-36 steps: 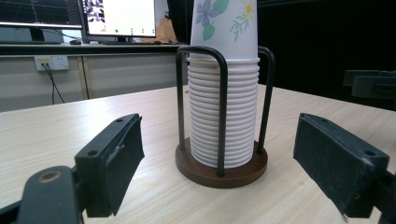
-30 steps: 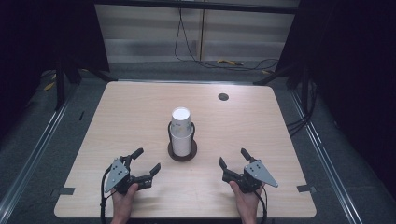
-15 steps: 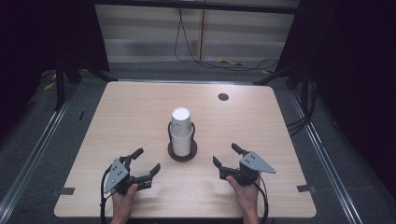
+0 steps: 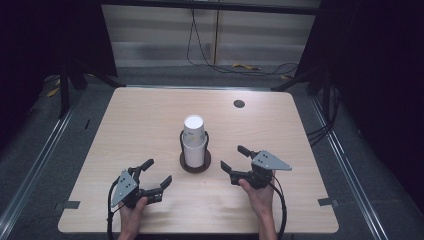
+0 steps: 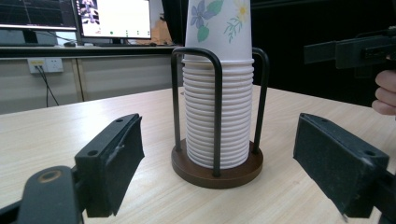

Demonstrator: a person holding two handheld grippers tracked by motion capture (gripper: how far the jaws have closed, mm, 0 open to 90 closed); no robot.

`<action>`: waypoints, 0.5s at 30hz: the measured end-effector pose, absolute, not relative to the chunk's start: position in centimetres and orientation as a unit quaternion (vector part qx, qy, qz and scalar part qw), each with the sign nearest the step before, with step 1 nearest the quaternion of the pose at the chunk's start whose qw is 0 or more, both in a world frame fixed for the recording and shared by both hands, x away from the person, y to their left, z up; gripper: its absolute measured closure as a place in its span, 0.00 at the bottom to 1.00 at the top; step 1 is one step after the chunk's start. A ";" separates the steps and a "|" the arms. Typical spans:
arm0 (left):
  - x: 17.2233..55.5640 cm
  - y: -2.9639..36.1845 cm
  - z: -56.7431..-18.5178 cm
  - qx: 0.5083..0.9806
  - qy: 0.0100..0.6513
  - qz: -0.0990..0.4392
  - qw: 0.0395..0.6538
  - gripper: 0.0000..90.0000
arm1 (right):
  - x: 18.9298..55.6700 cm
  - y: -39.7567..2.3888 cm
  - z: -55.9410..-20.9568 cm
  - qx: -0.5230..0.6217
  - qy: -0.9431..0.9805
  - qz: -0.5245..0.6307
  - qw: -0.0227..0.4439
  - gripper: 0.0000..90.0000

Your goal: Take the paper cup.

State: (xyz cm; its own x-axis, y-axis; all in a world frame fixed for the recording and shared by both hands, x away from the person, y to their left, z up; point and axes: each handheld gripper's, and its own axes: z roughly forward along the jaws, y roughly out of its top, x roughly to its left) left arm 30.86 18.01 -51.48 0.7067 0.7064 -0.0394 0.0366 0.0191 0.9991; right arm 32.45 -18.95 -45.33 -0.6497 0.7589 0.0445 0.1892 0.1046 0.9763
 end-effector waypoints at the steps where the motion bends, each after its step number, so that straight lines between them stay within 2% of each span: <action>1: 30.8 18.0 -51.5 0.653 0.284 0.255 0.654 0.17 | 32.5 -18.9 -45.2 0.337 0.704 0.575 0.245 0.20; 6: 30.8 18.0 -51.5 0.655 0.277 0.247 0.659 0.17 | 33.1 -18.4 -44.6 0.335 0.705 0.578 0.236 0.17; 15: 30.8 17.8 -51.5 0.663 0.256 0.237 0.662 0.17 | 34.5 -17.8 -43.9 0.322 0.730 0.566 0.210 0.17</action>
